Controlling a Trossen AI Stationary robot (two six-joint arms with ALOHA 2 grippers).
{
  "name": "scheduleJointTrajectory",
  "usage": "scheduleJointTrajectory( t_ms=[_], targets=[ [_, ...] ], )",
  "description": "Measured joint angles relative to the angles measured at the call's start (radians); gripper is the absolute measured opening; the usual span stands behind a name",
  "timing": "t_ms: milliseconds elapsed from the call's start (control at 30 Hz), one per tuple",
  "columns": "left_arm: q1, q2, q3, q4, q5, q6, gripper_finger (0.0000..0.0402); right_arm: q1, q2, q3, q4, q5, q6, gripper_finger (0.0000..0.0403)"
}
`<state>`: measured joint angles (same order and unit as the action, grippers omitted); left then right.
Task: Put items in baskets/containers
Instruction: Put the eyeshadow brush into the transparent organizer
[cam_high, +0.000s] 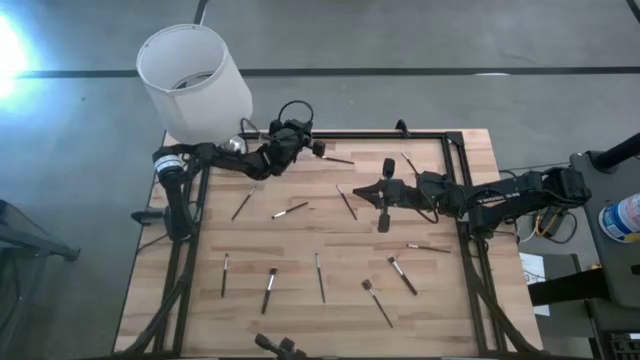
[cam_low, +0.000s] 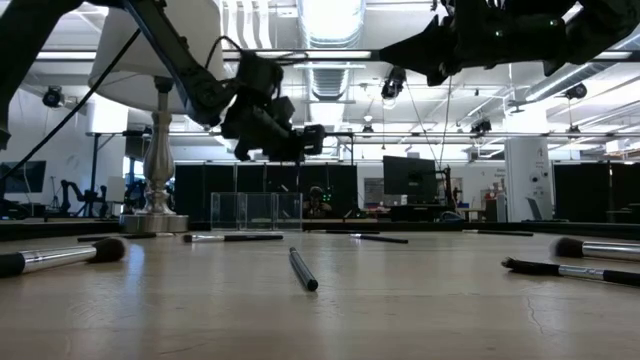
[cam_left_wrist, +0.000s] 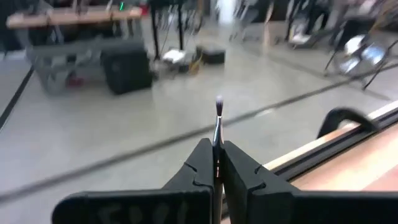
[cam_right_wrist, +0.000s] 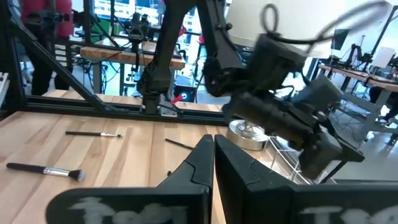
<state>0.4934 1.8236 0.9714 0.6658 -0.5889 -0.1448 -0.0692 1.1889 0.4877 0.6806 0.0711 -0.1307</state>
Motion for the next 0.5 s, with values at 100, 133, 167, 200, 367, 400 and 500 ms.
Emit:
scheduleJointTrajectory(
  t_ms=[100, 133, 167, 200, 367, 400, 500],
  targets=[
    [0.013, 0.006, 0.042, -0.099, 0.003, -0.031, 0.0009, 0.0, 0.0, 0.0, -0.001, 0.001, 0.0, 0.0008],
    [0.015, 0.007, 0.049, -0.11, 0.004, -0.031, 0.0009, 0.0, 0.0, 0.0, -0.002, 0.002, 0.0, 0.0008],
    [0.015, 0.007, 0.053, -0.118, 0.004, -0.032, 0.0009, 0.0, 0.0, 0.0, -0.003, 0.002, 0.0, 0.0008],
    [0.015, 0.007, 0.058, -0.125, 0.004, -0.035, 0.0009, 0.002, 0.0, 0.0, -0.004, 0.002, 0.0, 0.0008],
    [0.023, 0.007, 0.064, -0.178, 0.004, -0.042, 0.0018, 0.006, 0.0, -0.001, -0.004, 0.003, 0.0, 0.0008],
    [0.026, 0.007, 0.063, -0.184, 0.004, -0.042, 0.0019, 0.006, 0.0, -0.001, -0.004, 0.003, 0.0, 0.0008],
    [0.031, 0.007, 0.059, -0.185, 0.007, -0.042, 0.0017, 0.006, 0.0, -0.001, -0.004, 0.003, 0.0, 0.0008]
  ],
)
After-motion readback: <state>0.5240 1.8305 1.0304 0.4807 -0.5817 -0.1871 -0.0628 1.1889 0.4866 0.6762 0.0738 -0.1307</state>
